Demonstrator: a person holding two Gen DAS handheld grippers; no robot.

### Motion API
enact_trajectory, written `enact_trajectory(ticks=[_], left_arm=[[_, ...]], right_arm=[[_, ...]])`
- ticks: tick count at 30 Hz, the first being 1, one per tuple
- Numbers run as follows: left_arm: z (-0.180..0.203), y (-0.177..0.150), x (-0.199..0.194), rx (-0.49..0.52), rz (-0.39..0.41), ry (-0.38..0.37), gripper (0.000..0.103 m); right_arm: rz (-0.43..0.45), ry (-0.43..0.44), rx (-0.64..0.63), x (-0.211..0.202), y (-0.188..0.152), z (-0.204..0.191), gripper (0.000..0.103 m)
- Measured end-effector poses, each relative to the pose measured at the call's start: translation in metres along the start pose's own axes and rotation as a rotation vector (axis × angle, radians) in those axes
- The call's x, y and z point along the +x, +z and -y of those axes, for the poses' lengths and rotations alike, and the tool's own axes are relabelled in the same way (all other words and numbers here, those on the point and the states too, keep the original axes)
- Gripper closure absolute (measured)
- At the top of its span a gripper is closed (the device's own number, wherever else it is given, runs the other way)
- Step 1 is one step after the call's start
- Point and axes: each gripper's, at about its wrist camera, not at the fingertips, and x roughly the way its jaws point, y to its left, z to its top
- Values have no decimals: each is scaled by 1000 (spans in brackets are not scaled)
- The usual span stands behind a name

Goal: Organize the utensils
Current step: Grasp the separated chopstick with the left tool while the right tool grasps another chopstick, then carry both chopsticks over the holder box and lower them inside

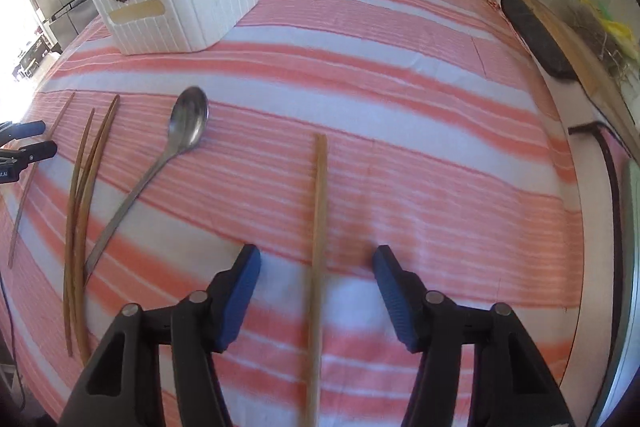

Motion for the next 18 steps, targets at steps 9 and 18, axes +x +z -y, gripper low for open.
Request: enact_trajectory(ticks=[9,18], left_arm=[[-1,9,-21,-62,88,-46,99],[-22,-18,-143,-123,356,-215,99]], right_arm=[[68,25,68,-8,23,0,96],[370,154,100,-137,5,6,96]])
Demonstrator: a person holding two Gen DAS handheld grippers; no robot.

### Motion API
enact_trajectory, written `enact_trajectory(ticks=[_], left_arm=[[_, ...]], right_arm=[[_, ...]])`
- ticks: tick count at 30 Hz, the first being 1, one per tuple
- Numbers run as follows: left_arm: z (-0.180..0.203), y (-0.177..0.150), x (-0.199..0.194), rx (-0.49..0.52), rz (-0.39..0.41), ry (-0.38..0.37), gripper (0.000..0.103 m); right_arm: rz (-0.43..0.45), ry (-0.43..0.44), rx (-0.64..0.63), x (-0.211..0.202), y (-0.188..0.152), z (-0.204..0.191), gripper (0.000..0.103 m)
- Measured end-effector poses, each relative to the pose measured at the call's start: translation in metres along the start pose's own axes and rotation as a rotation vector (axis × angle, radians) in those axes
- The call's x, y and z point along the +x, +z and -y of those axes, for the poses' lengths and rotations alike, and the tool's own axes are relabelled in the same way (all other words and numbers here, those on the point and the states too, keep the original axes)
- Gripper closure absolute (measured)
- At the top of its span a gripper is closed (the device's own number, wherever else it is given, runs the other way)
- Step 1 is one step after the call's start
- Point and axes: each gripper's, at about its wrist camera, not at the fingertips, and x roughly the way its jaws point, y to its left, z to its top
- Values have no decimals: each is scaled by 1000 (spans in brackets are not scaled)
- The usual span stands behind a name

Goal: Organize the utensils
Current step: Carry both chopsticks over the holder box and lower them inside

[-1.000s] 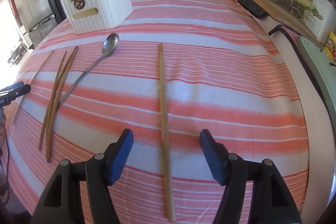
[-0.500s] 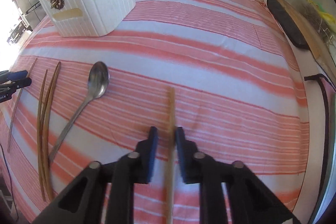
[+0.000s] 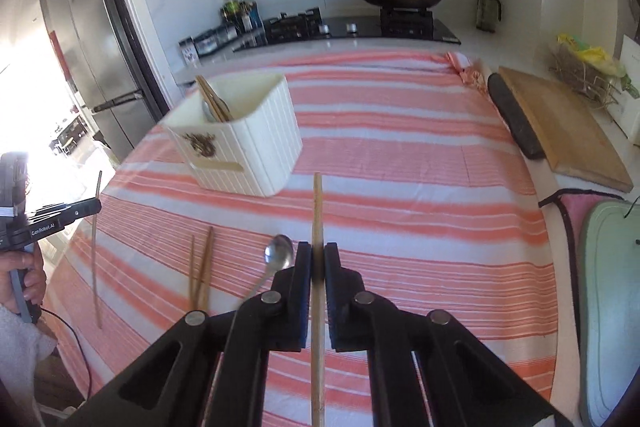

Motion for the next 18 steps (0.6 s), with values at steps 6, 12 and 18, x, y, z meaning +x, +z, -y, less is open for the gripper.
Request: enact_trajectory(ticks=[6,12,18], left_arm=[[9,23,-48,9,113,-67,99],[19,51,-68,61,167,-72,99],[22,56,-73,91,172,-63,99]], right_arm=[[135,27,-68,-64,22,-28,96],[163,114,3,-76,50,-33,96],[34,94,-6,-55,63,-41,96]])
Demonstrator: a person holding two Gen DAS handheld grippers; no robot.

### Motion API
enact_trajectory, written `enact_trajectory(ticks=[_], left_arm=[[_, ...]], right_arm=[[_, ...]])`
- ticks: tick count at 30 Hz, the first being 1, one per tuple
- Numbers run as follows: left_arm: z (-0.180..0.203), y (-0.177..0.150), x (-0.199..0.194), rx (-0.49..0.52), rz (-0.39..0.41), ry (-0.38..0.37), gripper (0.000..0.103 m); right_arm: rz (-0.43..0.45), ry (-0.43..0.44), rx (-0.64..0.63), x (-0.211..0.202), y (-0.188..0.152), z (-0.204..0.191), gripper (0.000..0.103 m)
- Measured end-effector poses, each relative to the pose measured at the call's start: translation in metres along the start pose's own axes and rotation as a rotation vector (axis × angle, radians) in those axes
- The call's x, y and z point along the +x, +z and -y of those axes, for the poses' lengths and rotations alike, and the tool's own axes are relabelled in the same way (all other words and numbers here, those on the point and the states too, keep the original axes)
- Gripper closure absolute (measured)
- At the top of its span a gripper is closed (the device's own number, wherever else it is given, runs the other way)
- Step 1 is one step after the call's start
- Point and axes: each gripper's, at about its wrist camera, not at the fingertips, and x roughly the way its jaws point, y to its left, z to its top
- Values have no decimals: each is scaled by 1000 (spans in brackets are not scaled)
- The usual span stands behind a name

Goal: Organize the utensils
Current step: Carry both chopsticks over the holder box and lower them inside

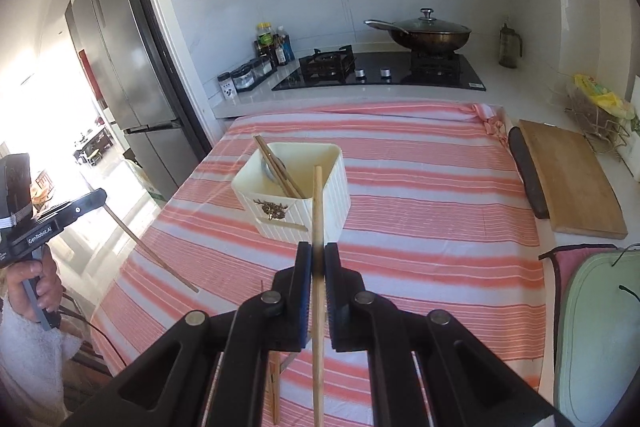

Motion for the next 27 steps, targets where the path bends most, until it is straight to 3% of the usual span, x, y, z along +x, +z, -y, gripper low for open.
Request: enact_trajectory(ticks=[5,18,27], left_arm=[[-2,-8,3,-6,-6,-5,99],[-3,-7,0,-22,-27,-17,99],[0,28,-9,-9,0,-56,99]], right_arm=[[-8,8,-34,3,-3,-7,96],[69,-4,-102,-6,11,-24,96],[88,-15,-108,-3,32,-22,96]])
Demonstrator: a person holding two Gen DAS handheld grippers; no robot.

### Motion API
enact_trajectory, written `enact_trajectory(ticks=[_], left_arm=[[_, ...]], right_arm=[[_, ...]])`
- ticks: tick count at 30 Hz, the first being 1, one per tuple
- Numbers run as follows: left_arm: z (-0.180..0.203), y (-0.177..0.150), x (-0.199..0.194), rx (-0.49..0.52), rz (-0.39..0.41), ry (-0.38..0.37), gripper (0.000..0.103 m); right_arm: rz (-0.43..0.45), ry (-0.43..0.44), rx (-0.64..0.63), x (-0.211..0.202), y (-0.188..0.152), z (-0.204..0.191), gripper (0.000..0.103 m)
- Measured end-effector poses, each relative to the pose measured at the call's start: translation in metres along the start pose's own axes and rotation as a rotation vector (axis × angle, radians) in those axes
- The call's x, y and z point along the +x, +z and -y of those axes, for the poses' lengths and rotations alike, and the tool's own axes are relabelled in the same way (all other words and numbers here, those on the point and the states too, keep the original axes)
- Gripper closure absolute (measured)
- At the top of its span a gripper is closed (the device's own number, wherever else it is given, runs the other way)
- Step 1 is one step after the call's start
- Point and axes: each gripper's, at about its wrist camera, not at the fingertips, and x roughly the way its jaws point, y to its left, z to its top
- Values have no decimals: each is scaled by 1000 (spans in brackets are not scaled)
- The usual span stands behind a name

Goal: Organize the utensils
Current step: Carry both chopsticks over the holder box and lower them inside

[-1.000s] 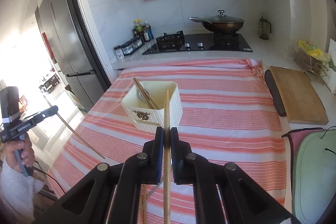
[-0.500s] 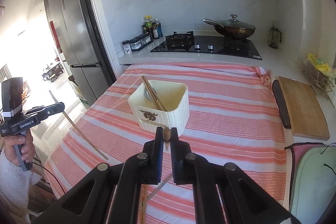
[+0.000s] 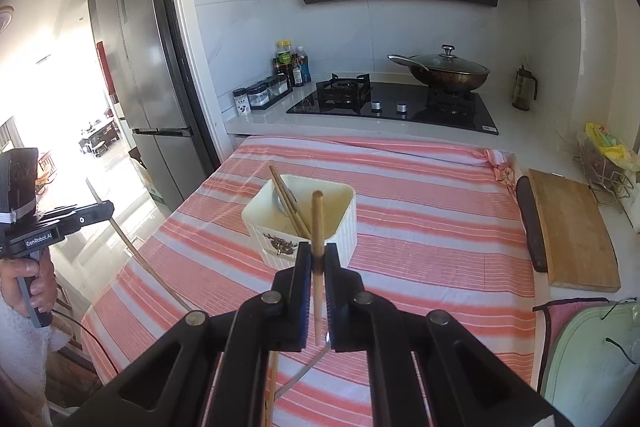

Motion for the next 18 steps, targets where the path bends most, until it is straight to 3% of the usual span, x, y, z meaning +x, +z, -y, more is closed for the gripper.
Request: enact_trajectory(ticks=[5,12,14,18], left_arm=[[7,55,-1,16,78,5,99],[16,114,38,29,192,77,99],[14,117,60,33,177,107,99],[-3,111,109,-9,94,120,99]], right_arm=[[59,-9,-17,10,36,0,96],[261,-8,-29,21,101,-10,96],[290,-16,-39,32,111,-14,96],[197,-12,-32,79,116,-15,97]])
